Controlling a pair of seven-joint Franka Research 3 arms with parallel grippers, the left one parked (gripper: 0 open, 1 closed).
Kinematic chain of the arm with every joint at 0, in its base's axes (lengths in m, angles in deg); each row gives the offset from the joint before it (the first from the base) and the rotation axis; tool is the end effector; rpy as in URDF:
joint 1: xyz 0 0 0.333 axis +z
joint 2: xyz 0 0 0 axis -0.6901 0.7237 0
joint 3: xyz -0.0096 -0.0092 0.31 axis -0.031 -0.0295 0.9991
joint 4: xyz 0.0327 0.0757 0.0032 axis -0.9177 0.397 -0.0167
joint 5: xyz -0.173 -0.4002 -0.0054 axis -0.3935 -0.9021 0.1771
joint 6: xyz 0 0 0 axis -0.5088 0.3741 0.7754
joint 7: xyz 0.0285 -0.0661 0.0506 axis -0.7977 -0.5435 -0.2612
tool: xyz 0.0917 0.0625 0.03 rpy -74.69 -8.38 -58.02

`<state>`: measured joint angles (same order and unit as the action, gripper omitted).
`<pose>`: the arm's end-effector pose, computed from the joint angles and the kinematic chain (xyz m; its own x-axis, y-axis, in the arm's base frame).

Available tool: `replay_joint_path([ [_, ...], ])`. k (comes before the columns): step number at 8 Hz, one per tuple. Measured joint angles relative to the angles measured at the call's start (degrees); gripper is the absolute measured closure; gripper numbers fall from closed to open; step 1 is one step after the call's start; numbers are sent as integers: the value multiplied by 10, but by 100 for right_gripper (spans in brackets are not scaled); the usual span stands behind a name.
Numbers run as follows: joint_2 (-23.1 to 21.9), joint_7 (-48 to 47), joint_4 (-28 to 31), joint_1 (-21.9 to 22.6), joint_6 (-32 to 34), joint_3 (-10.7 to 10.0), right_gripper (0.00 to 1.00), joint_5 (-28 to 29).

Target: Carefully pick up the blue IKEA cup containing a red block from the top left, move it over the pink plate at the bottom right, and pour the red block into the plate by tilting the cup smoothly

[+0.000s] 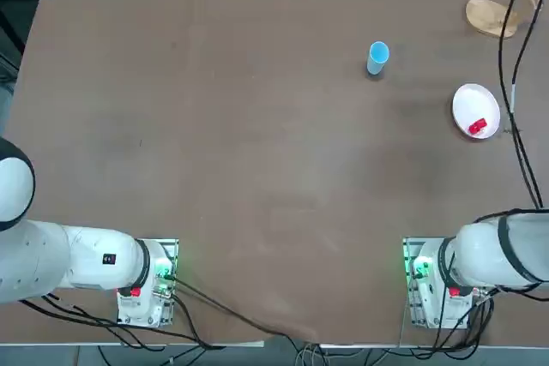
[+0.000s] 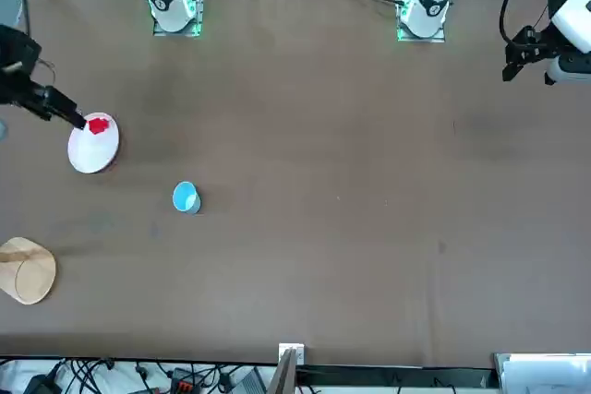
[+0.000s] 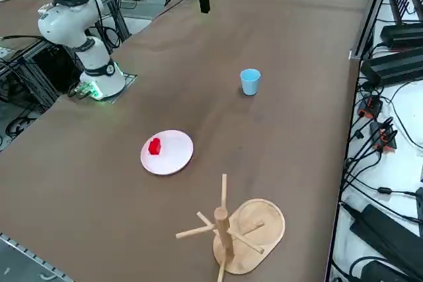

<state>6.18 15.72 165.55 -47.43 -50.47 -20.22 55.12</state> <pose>0.6197 -0.0078 0.5911 0.9733 -0.2287 -0.0179 -0.2292 -0.9726 -0.0380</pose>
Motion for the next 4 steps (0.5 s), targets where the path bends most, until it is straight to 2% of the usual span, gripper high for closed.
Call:
replay_joint_path([
  [2,-3,-7,3,0,9,2,0,-3],
  [4,-11,-11,3,2,30,16,0,-22],
])
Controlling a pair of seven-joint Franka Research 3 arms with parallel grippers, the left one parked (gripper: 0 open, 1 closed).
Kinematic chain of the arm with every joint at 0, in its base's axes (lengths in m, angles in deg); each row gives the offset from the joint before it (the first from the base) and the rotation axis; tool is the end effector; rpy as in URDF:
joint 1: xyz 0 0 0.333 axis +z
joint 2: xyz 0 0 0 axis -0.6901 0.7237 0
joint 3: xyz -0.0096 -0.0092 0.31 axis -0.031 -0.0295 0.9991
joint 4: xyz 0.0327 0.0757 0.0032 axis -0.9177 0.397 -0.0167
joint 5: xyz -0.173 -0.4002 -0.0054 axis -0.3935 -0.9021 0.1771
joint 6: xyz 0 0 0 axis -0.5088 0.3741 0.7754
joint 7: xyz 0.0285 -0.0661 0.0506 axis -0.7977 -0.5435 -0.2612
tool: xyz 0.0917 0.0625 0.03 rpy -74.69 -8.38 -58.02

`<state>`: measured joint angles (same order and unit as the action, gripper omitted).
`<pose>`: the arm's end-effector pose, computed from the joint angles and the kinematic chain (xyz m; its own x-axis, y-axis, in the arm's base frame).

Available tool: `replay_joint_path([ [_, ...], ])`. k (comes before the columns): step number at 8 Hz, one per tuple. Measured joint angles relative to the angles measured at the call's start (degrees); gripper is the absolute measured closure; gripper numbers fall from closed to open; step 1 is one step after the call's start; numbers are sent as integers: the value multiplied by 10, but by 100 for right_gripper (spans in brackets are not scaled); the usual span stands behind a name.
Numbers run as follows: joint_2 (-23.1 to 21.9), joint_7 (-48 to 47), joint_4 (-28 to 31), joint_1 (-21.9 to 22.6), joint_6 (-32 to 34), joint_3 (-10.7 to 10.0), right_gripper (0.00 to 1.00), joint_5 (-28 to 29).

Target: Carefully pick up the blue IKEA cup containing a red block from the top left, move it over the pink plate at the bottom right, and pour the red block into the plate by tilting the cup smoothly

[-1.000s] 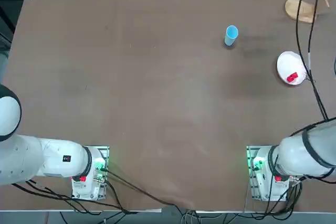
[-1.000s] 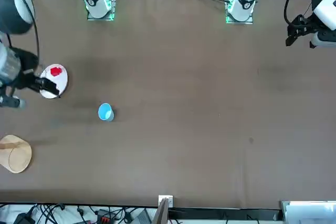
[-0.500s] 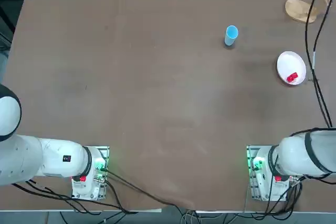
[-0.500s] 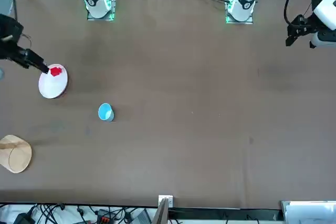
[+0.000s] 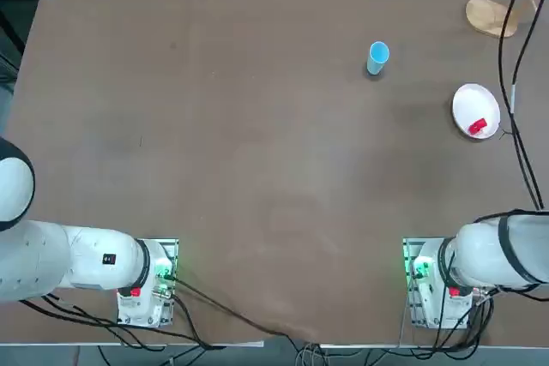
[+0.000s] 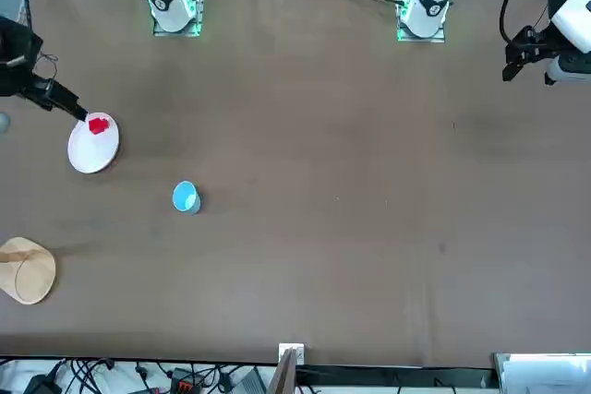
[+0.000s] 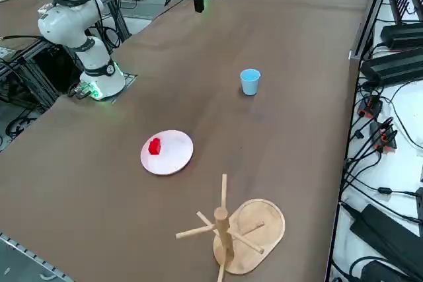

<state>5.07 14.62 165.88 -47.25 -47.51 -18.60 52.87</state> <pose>0.6084 0.0070 0.5956 0.9753 -0.2161 -0.0467 -0.2159 -0.9764 0.0089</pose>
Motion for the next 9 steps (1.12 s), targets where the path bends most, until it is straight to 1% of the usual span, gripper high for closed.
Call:
replay_joint_path([
  [1,-6,-3,0,0,1,8,0,-6],
  [2,-10,-4,0,0,2,12,0,-8],
  [9,-11,-4,3,0,4,12,0,-9],
])
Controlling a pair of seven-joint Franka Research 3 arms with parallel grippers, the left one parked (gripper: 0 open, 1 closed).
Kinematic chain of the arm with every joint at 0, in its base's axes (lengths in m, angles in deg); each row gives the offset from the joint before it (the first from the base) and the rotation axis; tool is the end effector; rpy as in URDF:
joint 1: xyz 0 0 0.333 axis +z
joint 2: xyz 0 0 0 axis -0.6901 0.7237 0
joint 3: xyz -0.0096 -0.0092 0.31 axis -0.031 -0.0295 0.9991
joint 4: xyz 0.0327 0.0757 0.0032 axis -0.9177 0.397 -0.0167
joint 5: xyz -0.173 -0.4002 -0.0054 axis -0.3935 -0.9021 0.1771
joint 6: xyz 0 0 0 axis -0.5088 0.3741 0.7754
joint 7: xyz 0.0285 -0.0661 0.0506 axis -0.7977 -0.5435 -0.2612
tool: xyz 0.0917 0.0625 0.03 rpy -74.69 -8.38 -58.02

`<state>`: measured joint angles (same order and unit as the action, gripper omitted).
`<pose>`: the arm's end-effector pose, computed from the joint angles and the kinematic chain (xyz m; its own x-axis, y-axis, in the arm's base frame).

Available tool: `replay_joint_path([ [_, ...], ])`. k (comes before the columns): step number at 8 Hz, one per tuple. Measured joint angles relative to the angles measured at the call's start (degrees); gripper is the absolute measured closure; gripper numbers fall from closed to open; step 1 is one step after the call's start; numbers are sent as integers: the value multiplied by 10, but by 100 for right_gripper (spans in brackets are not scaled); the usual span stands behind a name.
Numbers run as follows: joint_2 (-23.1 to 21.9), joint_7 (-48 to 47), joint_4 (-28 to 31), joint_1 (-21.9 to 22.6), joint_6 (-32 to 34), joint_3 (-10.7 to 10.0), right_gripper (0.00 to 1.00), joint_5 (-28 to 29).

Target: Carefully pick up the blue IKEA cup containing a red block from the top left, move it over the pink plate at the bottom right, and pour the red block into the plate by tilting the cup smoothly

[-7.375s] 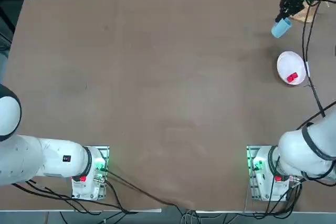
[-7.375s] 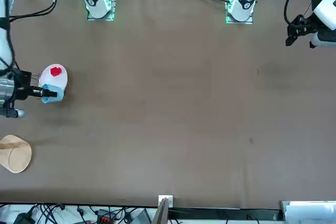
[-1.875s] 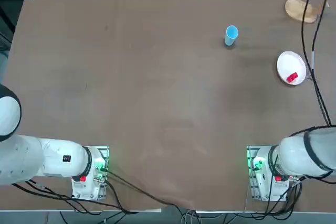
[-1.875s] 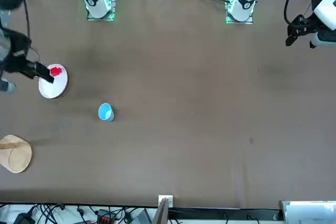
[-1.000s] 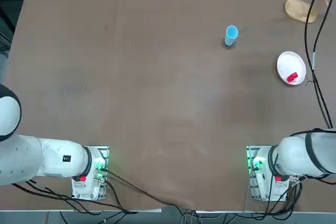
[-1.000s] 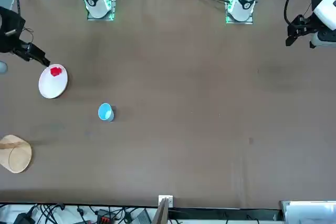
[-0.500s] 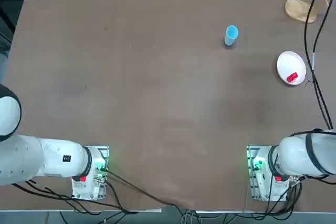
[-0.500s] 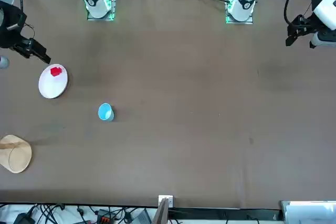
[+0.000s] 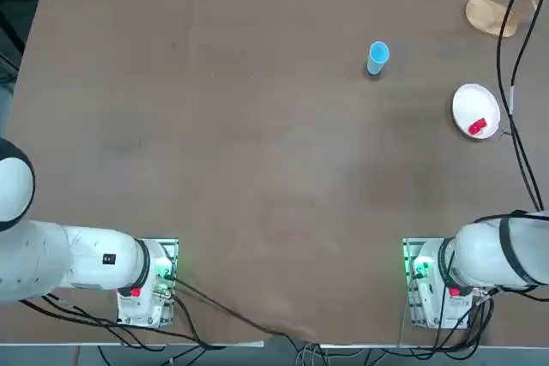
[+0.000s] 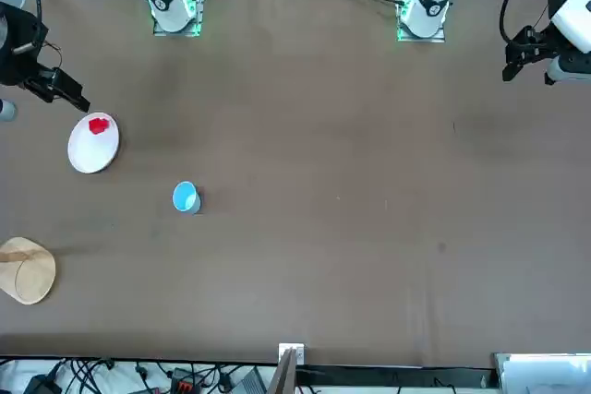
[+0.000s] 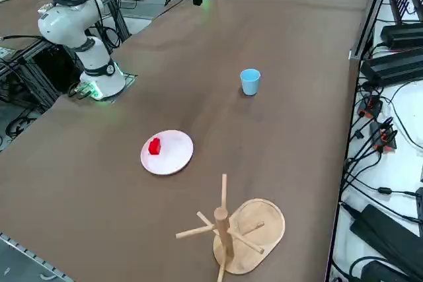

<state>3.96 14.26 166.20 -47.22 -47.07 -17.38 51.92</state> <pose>0.6018 0.0183 0.6038 0.9788 -0.2015 -0.0366 -0.2007 -0.9793 0.0248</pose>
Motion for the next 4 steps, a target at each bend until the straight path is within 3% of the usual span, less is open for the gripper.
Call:
replay_joint_path([
  [4,0,-2,1,0,0,0,0,0],
])
